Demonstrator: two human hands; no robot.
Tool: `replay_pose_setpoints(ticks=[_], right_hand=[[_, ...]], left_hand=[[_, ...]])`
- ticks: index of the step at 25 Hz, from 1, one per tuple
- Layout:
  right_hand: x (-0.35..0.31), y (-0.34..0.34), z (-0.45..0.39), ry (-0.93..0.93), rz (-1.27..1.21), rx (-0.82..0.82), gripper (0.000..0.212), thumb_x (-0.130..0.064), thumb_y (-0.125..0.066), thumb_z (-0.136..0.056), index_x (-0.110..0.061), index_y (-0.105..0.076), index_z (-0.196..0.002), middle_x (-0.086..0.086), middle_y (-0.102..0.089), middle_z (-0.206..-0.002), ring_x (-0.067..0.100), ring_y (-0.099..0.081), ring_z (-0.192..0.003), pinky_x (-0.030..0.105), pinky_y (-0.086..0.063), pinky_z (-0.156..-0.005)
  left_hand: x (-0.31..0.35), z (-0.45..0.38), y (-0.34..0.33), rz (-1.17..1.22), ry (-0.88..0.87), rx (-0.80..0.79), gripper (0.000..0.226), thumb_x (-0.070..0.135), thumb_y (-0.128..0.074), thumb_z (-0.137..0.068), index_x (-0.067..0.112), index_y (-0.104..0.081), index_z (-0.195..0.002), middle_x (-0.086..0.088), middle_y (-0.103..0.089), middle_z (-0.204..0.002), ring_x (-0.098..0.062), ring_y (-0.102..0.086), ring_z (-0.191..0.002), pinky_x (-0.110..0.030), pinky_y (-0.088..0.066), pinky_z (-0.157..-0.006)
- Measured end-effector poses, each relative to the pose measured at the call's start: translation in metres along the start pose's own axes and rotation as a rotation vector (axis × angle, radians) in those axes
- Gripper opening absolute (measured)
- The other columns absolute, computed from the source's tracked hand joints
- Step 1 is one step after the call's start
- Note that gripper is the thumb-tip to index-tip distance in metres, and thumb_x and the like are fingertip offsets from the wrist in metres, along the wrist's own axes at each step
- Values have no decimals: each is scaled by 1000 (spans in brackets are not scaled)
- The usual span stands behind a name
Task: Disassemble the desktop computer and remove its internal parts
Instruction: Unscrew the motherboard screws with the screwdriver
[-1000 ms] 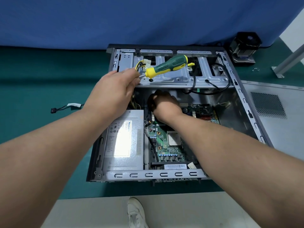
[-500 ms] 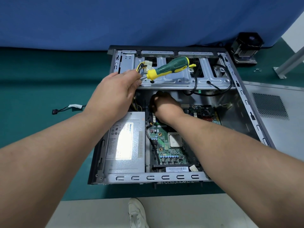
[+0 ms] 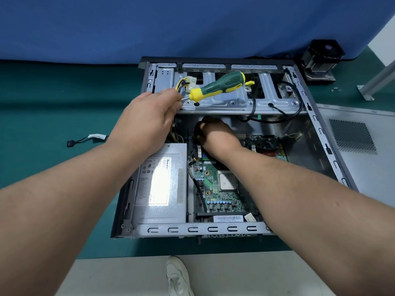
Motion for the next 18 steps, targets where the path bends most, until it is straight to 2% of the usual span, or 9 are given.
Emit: replay_pose_setpoints(ticks=[3,7,11,14,18], right_hand=[[-4,-1,2,6,66,17,25,-13,-57,-97,-11,-67,-120,13,-57,-129,36,-53,-120,37,-49,-91],[-10,-4,1,54,127,-23,33,-2,-57,-92,-4,-63,-125,17,-54,-130,38,-47,-125,40,-49,-98],[-12,-7,3,91,140,-47,43,5,-58,-87,-3,-60,-130,18,-50,-135,38,-44,-129,38,-45,-104],[-7,-4,2,75,89,-32,33,-3,-57,-94,-6,-62,-126,17,-51,-133,37,-48,-126,32,-41,-101],[-4,1,-2,5,37,6,23,-15,-57,-99,-7,-67,-119,17,-57,-127,37,-56,-117,32,-44,-93]], left_hand=[[1,0,0,1,0,-1,21,31,-46,-109,18,-62,-112,21,-39,-70,-23,-40,-80,-35,-15,-63],[-2,0,-1,0,4,-5,23,32,-46,-109,16,-62,-112,18,-40,-70,-22,-40,-80,-34,-17,-63],[-3,-1,-2,-2,11,-7,24,34,-46,-109,18,-63,-113,18,-40,-71,-21,-40,-81,-35,-20,-65],[-3,-1,-2,1,11,-7,24,34,-45,-109,18,-63,-113,17,-41,-71,-21,-41,-82,-34,-20,-66],[-2,0,-2,0,9,-7,24,34,-46,-109,17,-62,-111,18,-41,-71,-21,-41,-81,-33,-20,-65]])
Point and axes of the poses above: each hand's wrist, its own z-axis away from the middle knuckle, its own y-axis out of the back of the hand, x = y × z, the point moved 10 cm from there along -z, towards the middle knuckle
